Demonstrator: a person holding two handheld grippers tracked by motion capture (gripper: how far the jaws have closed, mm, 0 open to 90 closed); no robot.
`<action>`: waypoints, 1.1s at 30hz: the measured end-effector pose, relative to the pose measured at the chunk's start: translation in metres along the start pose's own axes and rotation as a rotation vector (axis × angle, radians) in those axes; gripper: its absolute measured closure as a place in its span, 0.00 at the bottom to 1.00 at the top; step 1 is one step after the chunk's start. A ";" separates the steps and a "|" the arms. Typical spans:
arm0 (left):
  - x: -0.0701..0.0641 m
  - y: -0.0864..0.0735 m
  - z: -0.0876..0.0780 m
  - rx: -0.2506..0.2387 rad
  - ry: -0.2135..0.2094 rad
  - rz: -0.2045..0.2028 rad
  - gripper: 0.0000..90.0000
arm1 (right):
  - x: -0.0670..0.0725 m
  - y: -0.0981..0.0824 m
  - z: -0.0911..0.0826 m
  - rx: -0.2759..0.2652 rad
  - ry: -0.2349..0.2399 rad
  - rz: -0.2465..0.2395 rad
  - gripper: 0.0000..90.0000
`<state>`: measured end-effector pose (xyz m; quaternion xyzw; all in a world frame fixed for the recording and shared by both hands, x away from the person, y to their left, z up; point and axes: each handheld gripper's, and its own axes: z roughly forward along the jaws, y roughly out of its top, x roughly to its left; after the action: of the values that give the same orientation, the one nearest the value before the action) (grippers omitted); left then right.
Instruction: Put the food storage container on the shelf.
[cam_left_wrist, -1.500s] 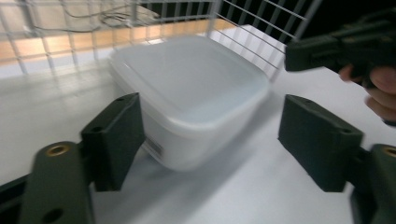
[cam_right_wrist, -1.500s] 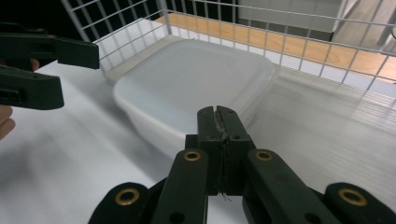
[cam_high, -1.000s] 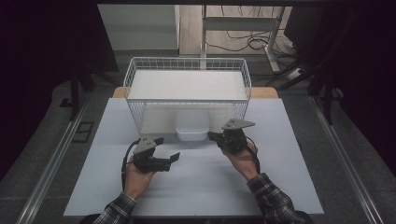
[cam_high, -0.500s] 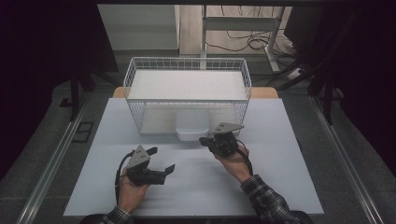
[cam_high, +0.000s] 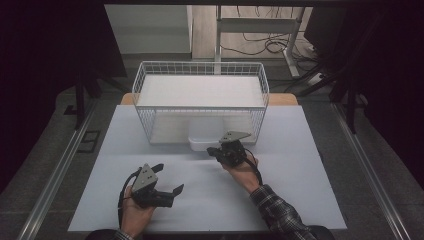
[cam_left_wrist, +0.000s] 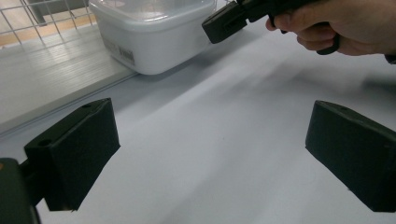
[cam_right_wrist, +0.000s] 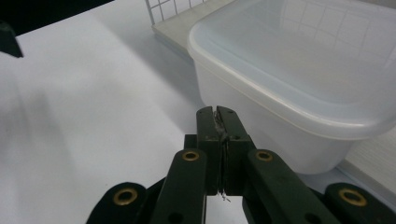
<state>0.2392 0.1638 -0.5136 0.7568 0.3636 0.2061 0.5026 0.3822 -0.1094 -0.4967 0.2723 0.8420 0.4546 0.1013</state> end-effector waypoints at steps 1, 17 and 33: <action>0.000 -0.001 -0.002 0.002 0.003 -0.005 0.02 | -0.001 0.001 0.003 -0.001 0.000 0.005 0.98; 0.004 -0.006 -0.007 0.012 0.012 -0.034 0.01 | -0.012 0.004 0.027 0.010 -0.027 0.024 0.98; 0.003 -0.009 0.000 0.066 0.024 -0.018 0.03 | -0.027 0.016 0.041 0.011 -0.071 0.019 0.98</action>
<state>0.2384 0.1684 -0.5220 0.7672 0.3828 0.1984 0.4749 0.4278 -0.0883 -0.5085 0.2966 0.8379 0.4408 0.1253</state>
